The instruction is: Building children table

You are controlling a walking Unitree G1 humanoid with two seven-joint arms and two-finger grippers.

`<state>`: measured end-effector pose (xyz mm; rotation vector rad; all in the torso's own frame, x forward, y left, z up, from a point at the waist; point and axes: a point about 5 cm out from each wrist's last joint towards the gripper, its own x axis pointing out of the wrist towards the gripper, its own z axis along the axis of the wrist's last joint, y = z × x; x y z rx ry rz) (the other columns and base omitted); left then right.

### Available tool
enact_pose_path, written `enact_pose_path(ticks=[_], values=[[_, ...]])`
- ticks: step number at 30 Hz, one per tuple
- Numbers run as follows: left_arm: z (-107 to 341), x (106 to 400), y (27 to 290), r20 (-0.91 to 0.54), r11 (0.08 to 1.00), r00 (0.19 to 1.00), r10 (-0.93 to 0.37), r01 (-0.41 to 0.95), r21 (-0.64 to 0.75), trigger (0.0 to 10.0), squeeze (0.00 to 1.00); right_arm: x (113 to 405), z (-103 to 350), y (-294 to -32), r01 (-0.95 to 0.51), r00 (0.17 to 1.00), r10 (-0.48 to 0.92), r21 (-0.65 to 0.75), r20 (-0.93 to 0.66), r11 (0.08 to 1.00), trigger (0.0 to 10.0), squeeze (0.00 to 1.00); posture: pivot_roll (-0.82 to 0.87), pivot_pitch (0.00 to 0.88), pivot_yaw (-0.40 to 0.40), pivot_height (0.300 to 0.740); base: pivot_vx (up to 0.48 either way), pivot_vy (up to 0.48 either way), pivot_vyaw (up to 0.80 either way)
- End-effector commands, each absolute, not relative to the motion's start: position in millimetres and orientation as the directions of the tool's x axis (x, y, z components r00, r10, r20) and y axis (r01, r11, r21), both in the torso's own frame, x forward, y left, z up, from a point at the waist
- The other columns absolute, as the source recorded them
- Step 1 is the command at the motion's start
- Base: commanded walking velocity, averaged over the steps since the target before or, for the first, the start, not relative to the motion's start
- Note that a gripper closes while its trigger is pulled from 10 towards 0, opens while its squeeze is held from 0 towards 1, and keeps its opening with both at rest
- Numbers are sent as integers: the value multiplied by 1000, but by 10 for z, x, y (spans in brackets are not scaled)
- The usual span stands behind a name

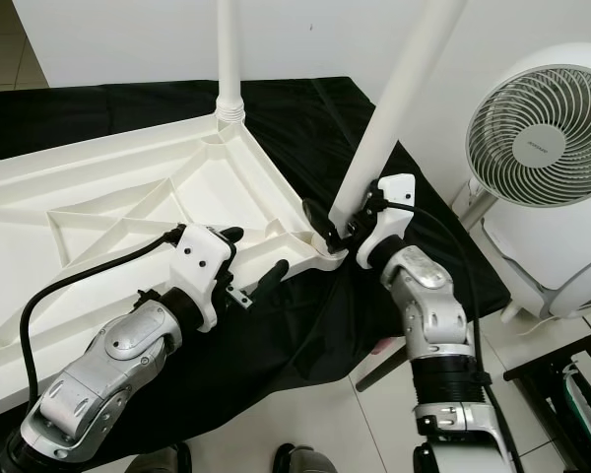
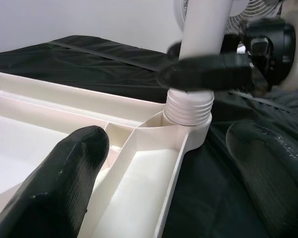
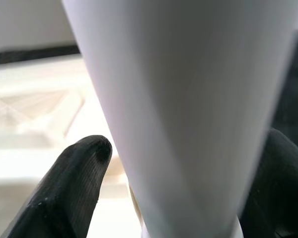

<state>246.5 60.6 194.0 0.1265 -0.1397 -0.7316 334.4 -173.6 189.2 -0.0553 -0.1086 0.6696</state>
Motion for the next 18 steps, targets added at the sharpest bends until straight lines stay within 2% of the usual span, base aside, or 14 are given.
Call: enact_pose_path(ticks=[1,6,7,8,9,10,11,18], values=[[1938,2435,560,69,666,666,-742,724,178,10000,0,3349,1840,-1753,-653,751,658,-89,55,753,10000,0,91,133,-64,740,0,0,0],[1948,2444,572,67,667,668,-742,723,180,10000,0,3378,1774,-1809,-682,727,687,-108,8,723,10000,0,96,138,-57,740,0,0,0],[1950,2446,577,66,667,667,-742,723,182,10000,0,3395,1767,-1820,-685,724,690,-108,6,720,8392,0,98,140,-51,740,0,0,0],[1950,2447,580,64,666,667,-742,723,183,10000,0,3410,1768,-1829,-687,722,692,-112,8,718,4078,0,98,140,-51,740,0,0,0],[1950,2447,580,64,666,667,-742,723,183,10000,0,3410,1768,-1829,-687,722,692,-112,8,718,4078,0,98,140,-51,740,0,0,0],[1951,2446,581,63,664,666,-744,724,185,10000,0,3421,1771,-1833,-689,720,694,-110,12,716,2353,0,98,140,-51,740,0,0,0],[1952,2445,582,62,662,664,-745,726,186,10000,0,3429,1777,-1829,-690,718,696,-113,17,715,0,0,99,141,-45,740,0,0,0],[1949,2434,577,57,650,653,-755,735,194,10000,0,3430,1781,-1817,-706,701,712,-107,39,700,0,0,99,141,-45,740,0,0,0]])
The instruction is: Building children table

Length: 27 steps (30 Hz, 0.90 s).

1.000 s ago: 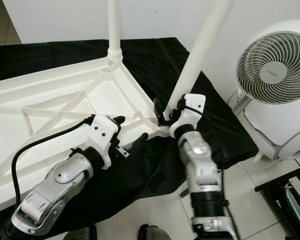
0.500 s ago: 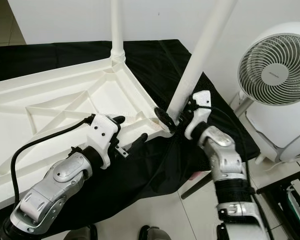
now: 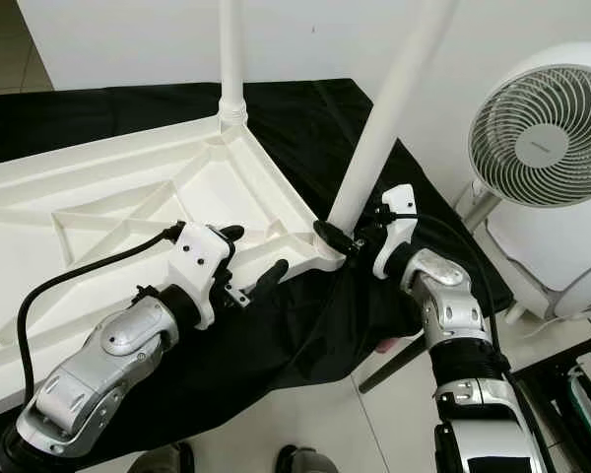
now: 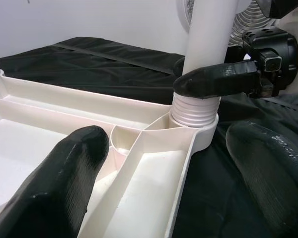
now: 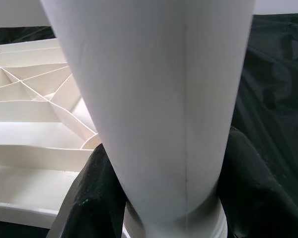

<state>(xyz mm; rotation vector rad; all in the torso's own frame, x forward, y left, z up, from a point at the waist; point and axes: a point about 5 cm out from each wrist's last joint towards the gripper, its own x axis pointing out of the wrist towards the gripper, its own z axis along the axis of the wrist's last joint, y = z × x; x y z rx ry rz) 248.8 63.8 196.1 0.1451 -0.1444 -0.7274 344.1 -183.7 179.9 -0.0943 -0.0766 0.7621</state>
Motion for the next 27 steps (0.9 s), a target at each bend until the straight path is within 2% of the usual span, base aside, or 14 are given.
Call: enact_pose_path(ticks=[1,4,5,8,9,10,11,12,17,25,27], values=[[1949,2434,577,57,650,653,-755,735,194,10000,0,3430,1781,-1817,-706,701,712,-107,39,700,0,0,99,141,-45,740,0,0,0],[1938,2420,558,55,638,641,-766,746,193,10000,0,3410,1753,-1810,-697,709,704,-107,40,709,0,0,94,146,-51,740,0,0,0],[1926,2410,544,52,629,632,-773,753,193,10000,0,3395,1732,-1809,-687,720,693,-102,37,720,2353,0,89,149,-57,740,0,0,0],[1919,2404,535,50,623,627,-778,758,194,10000,0,3392,1716,-1810,-681,726,687,-99,37,726,2353,0,89,149,-57,740,0,0,0],[1913,2402,531,50,621,624,-780,760,193,10000,0,3389,1698,-1809,-665,742,670,-90,37,741,10000,0,79,153,-60,740,0,0,0],[1913,2402,531,50,621,624,-780,760,193,10000,0,3389,1698,-1809,-665,742,670,-90,37,741,10000,0,79,153,-60,740,0,0,0],[1919,2422,533,56,625,627,-777,757,190,10000,0,3378,1662,-1799,-616,785,619,-66,40,785,10000,0,71,156,-62,740,0,0,0],[1919,2422,533,56,625,627,-777,757,190,10000,0,3378,1662,-1799,-616,785,619,-66,40,785,10000,0,71,156,-62,740,0,0,0],[1941,2462,522,72,642,641,-764,745,181,10000,0,3352,1612,-1736,-463,884,463,-20,61,886,10000,0,67,153,-65,740,0,0,0],[1929,2460,523,71,646,645,-761,742,181,10000,0,3322,1607,-1639,-317,946,312,46,89,947,10000,0,62,143,-70,740,0,0,0],[1928,2462,523,72,647,646,-760,741,182,10000,0,3321,1597,-1624,-206,977,198,105,77,973,10000,0,59,139,-73,740,0,0,0]])
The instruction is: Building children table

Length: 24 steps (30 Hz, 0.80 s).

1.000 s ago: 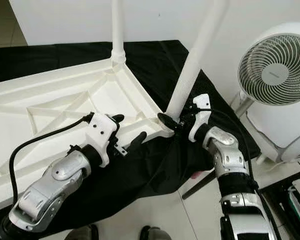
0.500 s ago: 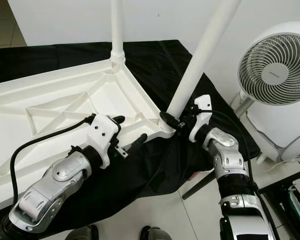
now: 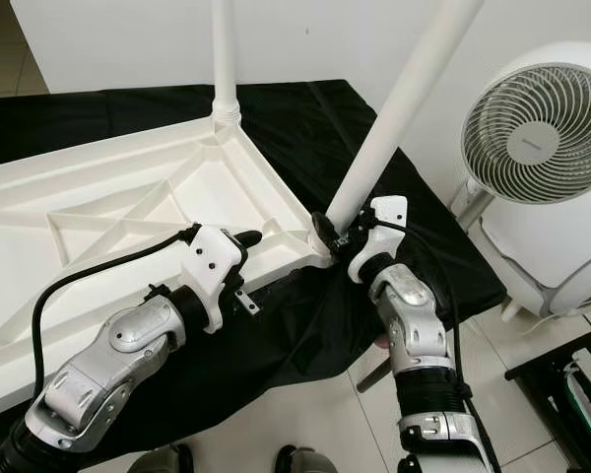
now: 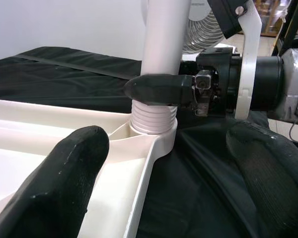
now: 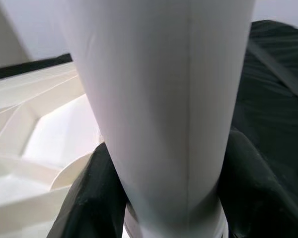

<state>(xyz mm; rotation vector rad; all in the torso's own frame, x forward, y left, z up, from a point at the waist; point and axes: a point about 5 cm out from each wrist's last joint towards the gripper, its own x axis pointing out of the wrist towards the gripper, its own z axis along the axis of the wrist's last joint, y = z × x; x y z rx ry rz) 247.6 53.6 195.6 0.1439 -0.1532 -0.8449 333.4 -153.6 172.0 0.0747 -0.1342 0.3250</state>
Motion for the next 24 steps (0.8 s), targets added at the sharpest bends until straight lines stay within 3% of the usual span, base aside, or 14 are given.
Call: enact_pose_path(ticks=[1,2,5,7,8,11,15,24], values=[[1928,2462,523,72,647,646,-760,741,182,10000,0,3321,1597,-1624,-206,977,198,105,77,973,10000,0,59,139,-73,740,0,0,0],[1928,2462,523,72,647,646,-760,741,182,10000,0,3321,1597,-1624,-206,977,198,105,77,973,10000,0,59,139,-73,740,0,0,0],[1918,2464,521,72,642,641,-764,744,185,10000,0,3296,1587,-1607,-36,998,29,133,55,991,10000,0,58,132,-80,740,0,0,0],[1918,2464,521,72,642,641,-764,744,185,10000,0,3296,1587,-1607,-36,998,29,133,55,991,10000,0,58,132,-80,740,0,0,0],[1913,2465,519,72,641,641,-765,745,185,10000,0,3261,1584,-1569,54,997,-60,130,44,990,10000,0,57,128,-83,740,0,0,0],[1910,2468,516,74,642,641,-764,744,186,10000,0,3197,1584,-1446,149,988,-154,140,23,979,10000,0,59,122,-87,740,0,0,0],[1911,2471,516,78,647,645,-760,741,182,10000,0,3170,1614,-1261,99,994,-105,160,31,982,10000,0,61,117,-89,740,0,0,0],[1905,2468,505,80,644,642,-763,742,185,10000,0,3232,1630,-1400,136,990,-139,131,16,982,10000,0,62,101,-96,740,0,0,0]])
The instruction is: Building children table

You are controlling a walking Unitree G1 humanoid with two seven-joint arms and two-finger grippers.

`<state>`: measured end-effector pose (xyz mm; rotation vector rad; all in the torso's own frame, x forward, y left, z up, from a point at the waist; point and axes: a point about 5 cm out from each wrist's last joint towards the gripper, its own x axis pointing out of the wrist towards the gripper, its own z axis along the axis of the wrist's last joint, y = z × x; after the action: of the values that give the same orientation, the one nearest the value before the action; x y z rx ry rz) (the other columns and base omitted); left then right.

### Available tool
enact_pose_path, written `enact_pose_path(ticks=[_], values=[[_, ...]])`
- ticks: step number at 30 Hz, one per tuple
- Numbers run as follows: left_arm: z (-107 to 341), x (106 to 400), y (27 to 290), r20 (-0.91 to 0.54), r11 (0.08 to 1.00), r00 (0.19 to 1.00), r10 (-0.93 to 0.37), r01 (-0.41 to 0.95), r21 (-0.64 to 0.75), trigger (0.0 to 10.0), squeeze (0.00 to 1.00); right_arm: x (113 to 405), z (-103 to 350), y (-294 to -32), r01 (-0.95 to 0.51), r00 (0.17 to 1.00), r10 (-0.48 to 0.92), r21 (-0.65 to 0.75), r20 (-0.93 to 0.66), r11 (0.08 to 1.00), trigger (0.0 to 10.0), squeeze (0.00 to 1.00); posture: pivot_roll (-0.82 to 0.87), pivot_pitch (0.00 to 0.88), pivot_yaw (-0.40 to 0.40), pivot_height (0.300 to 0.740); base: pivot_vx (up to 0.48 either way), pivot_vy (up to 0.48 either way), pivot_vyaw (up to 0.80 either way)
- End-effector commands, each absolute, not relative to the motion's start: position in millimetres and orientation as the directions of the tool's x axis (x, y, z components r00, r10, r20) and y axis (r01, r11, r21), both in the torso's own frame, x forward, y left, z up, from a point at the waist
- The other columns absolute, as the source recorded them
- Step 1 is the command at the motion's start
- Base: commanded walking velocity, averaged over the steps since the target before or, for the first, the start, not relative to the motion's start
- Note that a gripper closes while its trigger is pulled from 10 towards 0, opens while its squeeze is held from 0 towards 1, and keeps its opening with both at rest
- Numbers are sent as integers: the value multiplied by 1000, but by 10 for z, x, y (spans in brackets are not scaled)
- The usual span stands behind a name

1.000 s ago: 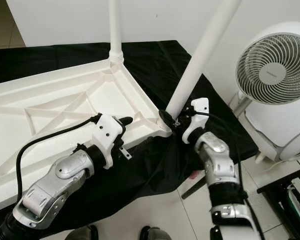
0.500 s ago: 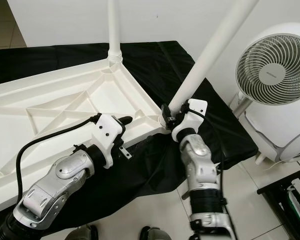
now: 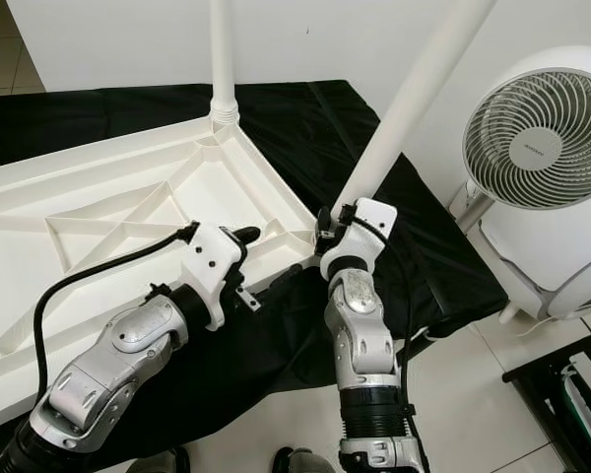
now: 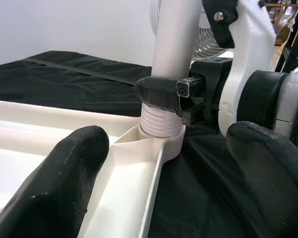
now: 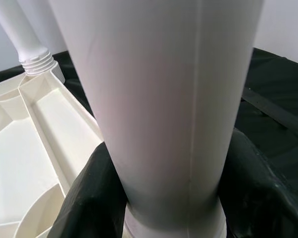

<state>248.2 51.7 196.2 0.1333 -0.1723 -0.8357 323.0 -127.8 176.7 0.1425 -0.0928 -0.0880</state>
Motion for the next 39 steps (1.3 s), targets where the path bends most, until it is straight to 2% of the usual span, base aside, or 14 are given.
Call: enact_pose_path(ticks=[1,2,7,10,11,12,17,20,22,32,33,34,35,39], values=[[1905,2468,505,80,644,642,-763,742,185,10000,0,3232,1630,-1400,136,990,-139,131,16,982,10000,0,62,101,-96,740,0,0,0],[1905,2470,507,80,645,643,-762,741,186,10000,0,3246,1640,-1429,137,990,-141,131,16,982,10000,1000,63,99,-96,740,0,0,0],[1903,2477,513,82,648,645,-759,738,188,10000,0,3300,1661,-1521,123,992,-127,122,27,985,10000,1000,67,92,-96,740,0,0,0],[1906,2476,516,83,648,646,-759,737,189,10000,0,3347,1690,-1528,28,998,-34,107,48,994,10000,1000,68,88,-95,740,0,0,0],[1908,2476,517,83,649,646,-759,737,190,10000,0,3368,1704,-1534,-36,998,31,79,61,996,10000,0,70,85,-94,740,0,0,0],[1908,2476,517,83,649,646,-759,737,190,10000,0,3368,1704,-1534,-36,998,31,79,61,996,10000,0,70,85,-94,740,0,0,0],[1910,2479,520,84,649,646,-758,736,192,10000,0,3398,1758,-1575,-286,953,286,-16,98,958,10000,0,69,81,-89,740,0,0,0],[1910,2478,521,84,649,647,-758,736,193,10000,0,3406,1774,-1608,-345,931,349,-61,104,937,10000,0,69,81,-89,740,0,0,0],[1918,2474,513,87,649,646,-758,736,192,10000,0,3425,1795,-1680,-438,888,448,-109,100,892,10000,0,70,84,-87,740,0,0,0],[1924,2468,510,90,653,650,-755,734,186,10000,0,3511,1902,-1843,-556,807,584,-221,86,801,10000,0,77,86,-86,740,0,0,0],[1923,2467,510,90,654,650,-754,733,186,10000,0,3525,1904,-1867,-565,802,593,-231,75,792,7490,0,77,86,-86,740,0,0,0],[1926,2465,512,90,655,652,-753,732,185,10000,0,3542,1899,-1902,-573,797,601,-241,61,783,353,0,82,93,-84,740,0,0,0],[1928,2463,514,90,656,653,-752,731,185,10000,0,3553,1890,-1930,-582,791,610,-251,46,774,0,0,82,93,-84,740,0,0,0],[1929,2460,518,89,658,655,-751,730,184,10000,0,3564,1861,-1971,-595,785,619,-244,28,766,0,0,84,99,-83,740,0,0,0]])
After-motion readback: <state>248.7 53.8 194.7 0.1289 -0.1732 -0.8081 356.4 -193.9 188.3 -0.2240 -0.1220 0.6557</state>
